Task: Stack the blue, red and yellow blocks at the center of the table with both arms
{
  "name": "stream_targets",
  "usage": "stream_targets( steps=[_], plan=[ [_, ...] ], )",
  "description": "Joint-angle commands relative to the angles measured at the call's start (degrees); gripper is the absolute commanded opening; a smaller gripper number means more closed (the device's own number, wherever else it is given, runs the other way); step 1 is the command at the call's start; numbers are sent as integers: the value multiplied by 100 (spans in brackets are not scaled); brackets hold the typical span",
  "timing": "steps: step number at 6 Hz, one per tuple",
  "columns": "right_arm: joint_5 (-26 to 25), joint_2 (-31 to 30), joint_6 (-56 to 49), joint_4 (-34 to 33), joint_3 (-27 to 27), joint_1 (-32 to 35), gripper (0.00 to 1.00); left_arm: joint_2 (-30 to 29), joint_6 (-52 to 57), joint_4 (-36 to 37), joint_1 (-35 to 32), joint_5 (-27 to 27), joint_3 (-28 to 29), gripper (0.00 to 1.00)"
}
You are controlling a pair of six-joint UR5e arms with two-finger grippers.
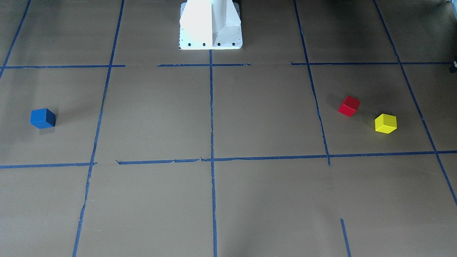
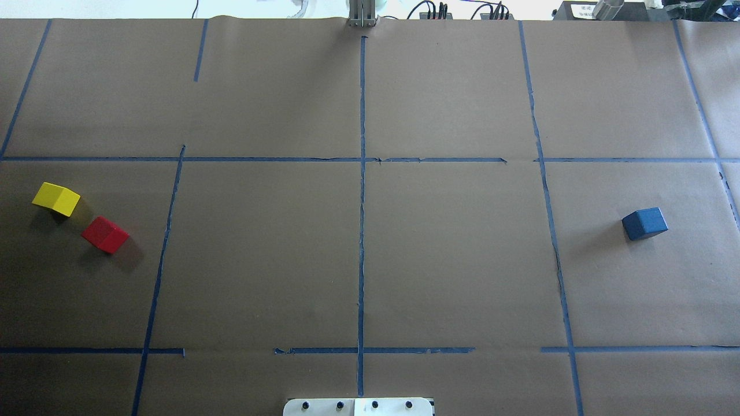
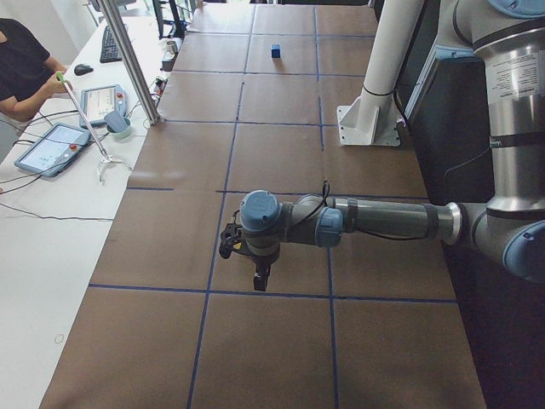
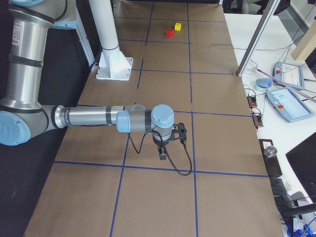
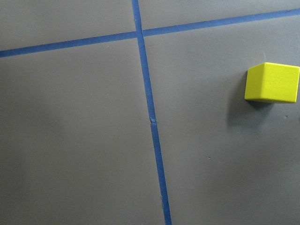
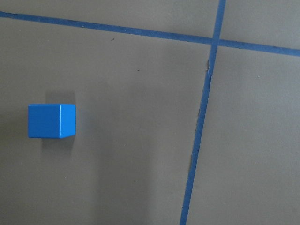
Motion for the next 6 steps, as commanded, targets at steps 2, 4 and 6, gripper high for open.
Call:
stream_targets(
  steps=[2, 4, 6],
  plan=[
    [-581, -76, -569, 26, 22, -19, 100, 108, 159, -25, 94, 8, -146, 100],
    [-252, -94, -794, 61, -13, -19, 100, 125, 159, 10, 94, -18, -179, 100],
    [449, -103, -751, 61, -22, -28, 100, 265, 203, -60, 77, -9, -179, 100]
  ],
)
